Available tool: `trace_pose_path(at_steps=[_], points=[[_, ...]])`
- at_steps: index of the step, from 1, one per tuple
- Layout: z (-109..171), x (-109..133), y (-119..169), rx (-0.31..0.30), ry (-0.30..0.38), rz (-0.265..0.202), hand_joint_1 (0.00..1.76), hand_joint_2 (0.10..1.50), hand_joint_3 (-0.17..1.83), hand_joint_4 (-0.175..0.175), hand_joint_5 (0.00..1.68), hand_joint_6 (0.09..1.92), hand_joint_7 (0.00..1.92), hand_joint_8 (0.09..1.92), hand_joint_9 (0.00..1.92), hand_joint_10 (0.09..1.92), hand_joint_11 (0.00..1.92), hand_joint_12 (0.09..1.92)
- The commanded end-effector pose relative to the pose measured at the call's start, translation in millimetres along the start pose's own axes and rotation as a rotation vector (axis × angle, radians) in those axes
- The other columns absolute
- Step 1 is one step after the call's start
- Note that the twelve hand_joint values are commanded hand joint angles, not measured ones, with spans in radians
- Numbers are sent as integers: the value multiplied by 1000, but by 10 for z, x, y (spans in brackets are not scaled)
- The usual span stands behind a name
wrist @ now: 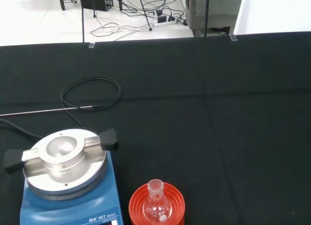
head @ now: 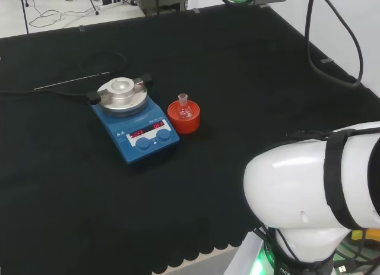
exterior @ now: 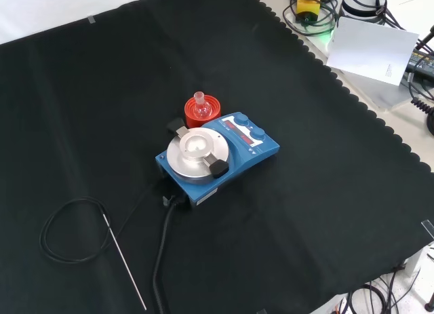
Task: Pick up the round-bottom flask.
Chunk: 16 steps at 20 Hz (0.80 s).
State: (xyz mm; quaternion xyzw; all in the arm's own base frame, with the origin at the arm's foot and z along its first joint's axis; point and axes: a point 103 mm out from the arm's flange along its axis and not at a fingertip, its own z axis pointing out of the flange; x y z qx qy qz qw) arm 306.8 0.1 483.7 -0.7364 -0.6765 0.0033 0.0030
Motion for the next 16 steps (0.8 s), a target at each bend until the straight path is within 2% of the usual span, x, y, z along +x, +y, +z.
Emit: trace_pose_path(at_steps=[1,3,5,6,7,9,12,14,16], points=[[3,-26,4,-3,-4,0,453,1043,667,-10,252,497,284,831,417,920,240,1375],[-5,-82,13,1,-2,4,274,1184,461,-6,271,421,93,667,231,767,68,1409],[37,-23,-21,-3,-17,11,230,1233,382,-5,283,387,51,621,192,723,28,1416],[90,-132,-48,-8,-37,18,224,1242,367,-5,286,380,46,614,186,715,22,1418],[102,-122,-50,-2,-42,17,221,1247,358,-5,288,376,46,611,184,712,20,1418],[72,56,-12,14,-28,16,220,1251,349,-6,293,372,48,609,183,709,18,1419],[122,57,17,24,-13,30,223,1261,325,-6,305,355,54,606,185,706,18,1420],[198,32,21,31,0,39,225,1264,315,-6,310,348,60,606,189,707,19,1421],[288,-112,25,40,15,59,241,1261,307,-6,315,344,66,607,194,707,22,1422]])
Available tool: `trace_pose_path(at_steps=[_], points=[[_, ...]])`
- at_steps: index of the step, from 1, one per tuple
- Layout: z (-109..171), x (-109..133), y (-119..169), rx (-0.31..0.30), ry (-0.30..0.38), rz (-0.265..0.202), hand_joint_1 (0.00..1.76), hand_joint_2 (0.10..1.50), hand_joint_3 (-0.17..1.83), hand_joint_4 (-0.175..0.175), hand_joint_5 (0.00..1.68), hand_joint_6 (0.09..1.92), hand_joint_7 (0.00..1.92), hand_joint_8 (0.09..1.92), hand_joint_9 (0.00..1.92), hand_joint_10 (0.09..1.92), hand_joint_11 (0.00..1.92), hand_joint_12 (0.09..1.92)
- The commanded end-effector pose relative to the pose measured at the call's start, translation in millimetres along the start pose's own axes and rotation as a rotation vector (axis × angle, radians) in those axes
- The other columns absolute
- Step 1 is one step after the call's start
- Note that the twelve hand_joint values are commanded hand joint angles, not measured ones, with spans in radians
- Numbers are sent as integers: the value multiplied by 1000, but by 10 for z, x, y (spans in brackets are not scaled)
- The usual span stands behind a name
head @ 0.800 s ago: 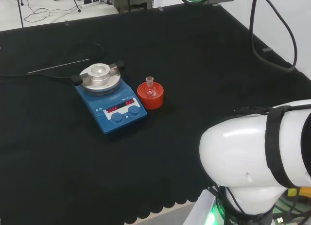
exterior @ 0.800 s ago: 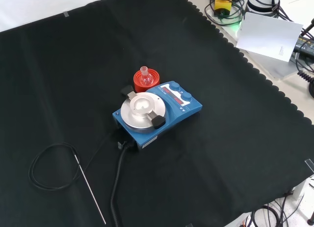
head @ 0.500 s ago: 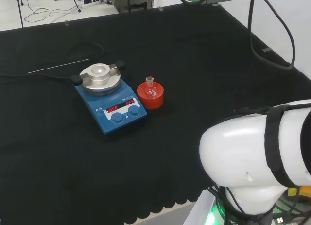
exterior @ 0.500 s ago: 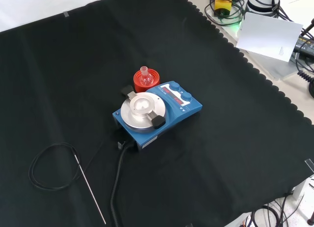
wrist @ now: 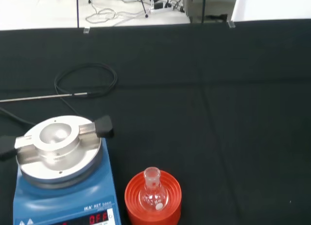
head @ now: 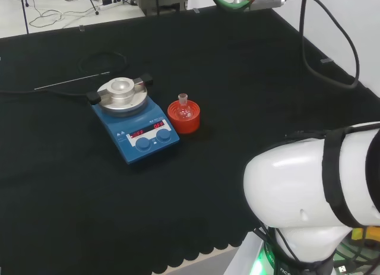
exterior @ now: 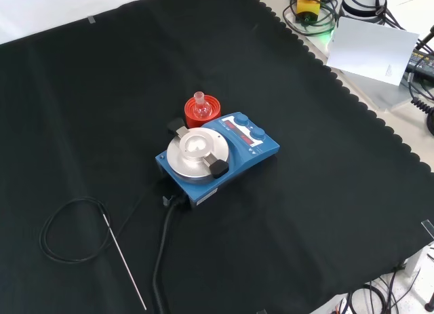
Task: Pick up the round-bottom flask.
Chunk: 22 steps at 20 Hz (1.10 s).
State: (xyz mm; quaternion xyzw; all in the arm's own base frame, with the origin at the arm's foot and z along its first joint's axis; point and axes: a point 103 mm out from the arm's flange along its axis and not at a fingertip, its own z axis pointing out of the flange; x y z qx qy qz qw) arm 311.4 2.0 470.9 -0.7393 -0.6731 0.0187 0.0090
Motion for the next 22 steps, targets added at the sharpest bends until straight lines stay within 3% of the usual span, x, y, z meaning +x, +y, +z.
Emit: trace_pose_path(at_steps=[1,7,11,19,22], points=[[213,-278,-5,13,38,63,253,1257,302,-6,317,343,69,608,198,708,24,1422],[555,-1084,110,51,86,132,297,1237,286,-9,328,334,87,614,217,711,36,1424],[854,-1349,269,88,110,151,321,1226,280,-12,339,328,97,618,225,712,40,1424],[1366,-1082,670,127,183,167,396,1184,268,-16,370,315,116,631,260,719,66,1424],[1541,-842,801,142,187,163,476,1134,258,-17,401,312,131,640,282,722,85,1419]])
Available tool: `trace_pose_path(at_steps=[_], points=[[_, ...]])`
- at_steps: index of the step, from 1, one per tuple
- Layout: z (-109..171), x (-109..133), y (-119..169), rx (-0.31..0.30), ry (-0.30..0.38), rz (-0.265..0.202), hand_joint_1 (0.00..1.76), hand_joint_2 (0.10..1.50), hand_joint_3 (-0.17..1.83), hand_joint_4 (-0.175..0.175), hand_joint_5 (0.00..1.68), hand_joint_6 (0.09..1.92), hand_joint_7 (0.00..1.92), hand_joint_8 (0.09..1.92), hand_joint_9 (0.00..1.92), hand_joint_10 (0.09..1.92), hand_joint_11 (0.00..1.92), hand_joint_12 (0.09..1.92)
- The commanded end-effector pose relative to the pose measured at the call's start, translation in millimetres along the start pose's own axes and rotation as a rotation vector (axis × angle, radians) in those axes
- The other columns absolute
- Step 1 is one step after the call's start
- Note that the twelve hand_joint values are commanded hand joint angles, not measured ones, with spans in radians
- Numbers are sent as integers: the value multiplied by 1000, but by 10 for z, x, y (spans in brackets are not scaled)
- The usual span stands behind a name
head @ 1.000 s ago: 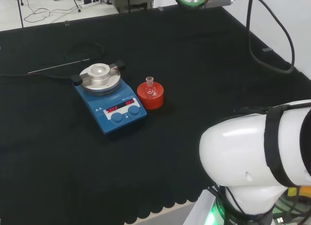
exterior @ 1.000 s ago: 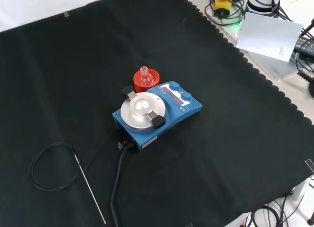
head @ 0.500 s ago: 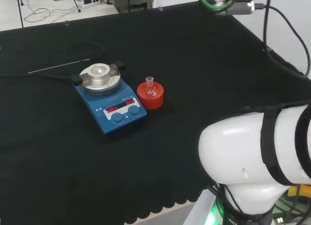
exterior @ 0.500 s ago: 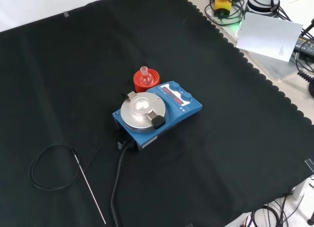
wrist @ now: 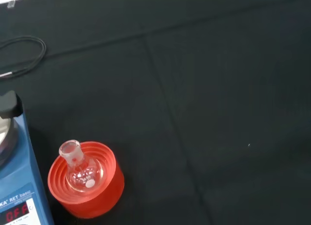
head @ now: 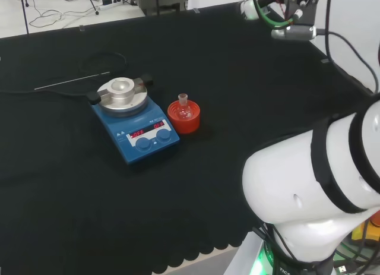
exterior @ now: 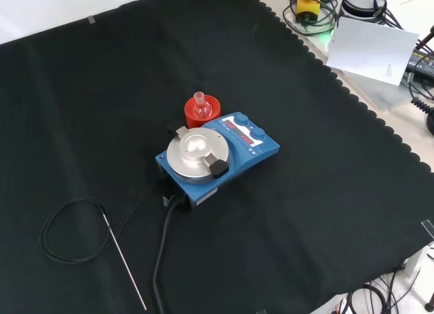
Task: Pick up the round-bottom flask.
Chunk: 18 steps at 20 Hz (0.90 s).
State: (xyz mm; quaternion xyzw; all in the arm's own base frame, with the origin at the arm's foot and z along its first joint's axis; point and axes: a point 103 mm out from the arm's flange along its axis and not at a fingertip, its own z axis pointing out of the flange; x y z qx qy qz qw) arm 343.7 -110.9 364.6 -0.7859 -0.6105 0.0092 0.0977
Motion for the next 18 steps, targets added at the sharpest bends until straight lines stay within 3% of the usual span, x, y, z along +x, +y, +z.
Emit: trace_pose_path(at_steps=[1,9,18], points=[[543,272,395,33,53,5,494,1117,268,-17,411,301,135,644,288,718,89,1415],[1118,659,586,70,35,-30,727,842,456,-20,476,173,181,675,367,709,118,1410],[1607,1097,713,115,-9,-43,809,723,528,-24,516,154,218,693,412,713,136,1409]])
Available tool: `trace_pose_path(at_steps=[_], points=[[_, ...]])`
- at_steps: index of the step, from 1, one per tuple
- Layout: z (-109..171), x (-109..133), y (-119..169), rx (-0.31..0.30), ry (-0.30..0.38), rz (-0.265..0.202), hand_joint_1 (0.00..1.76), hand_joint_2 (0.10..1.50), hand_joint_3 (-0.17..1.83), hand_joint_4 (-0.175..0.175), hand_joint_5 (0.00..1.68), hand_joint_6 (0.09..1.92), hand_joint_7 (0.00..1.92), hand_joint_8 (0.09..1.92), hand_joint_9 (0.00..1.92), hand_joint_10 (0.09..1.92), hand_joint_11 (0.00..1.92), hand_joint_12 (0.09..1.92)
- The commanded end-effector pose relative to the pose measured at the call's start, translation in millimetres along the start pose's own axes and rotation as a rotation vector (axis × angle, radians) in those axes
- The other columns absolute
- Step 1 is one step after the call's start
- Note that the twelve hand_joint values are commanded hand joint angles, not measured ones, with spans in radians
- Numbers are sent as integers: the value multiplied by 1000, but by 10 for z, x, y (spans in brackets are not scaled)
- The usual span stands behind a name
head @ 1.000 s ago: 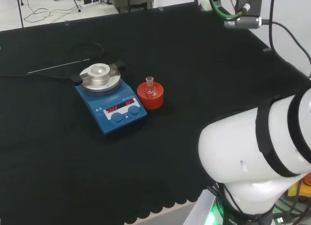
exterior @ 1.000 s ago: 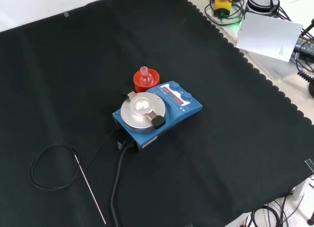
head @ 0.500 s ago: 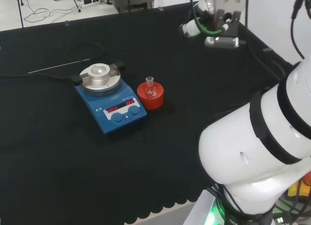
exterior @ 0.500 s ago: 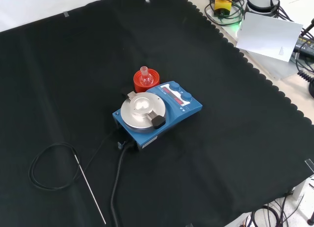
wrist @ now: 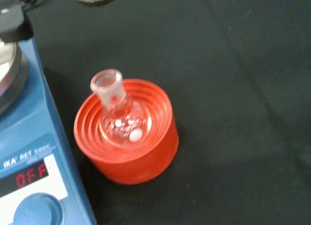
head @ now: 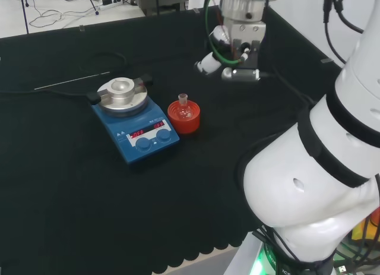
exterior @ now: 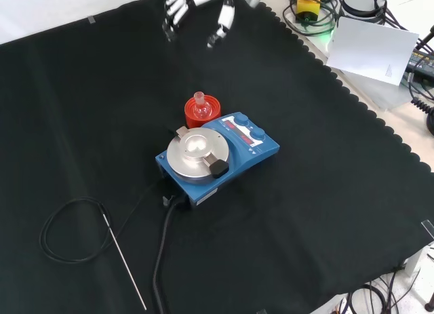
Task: Pick up the round-bottom flask.
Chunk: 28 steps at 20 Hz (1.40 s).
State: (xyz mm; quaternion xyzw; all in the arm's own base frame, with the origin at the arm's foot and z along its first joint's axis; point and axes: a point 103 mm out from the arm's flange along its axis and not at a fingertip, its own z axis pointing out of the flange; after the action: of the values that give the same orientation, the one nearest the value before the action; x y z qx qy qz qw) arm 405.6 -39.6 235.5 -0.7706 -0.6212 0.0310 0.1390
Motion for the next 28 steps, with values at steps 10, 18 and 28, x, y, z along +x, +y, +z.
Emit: trace_pose_path(at_steps=[10,18,28], points=[[638,284,286,52,-19,0,857,639,569,-24,532,155,241,703,437,702,159,1400],[847,239,327,95,2,-10,877,615,577,-27,549,164,260,709,454,702,177,1399],[1064,488,378,109,-8,-7,903,609,586,-29,615,207,275,711,470,695,199,1391]])
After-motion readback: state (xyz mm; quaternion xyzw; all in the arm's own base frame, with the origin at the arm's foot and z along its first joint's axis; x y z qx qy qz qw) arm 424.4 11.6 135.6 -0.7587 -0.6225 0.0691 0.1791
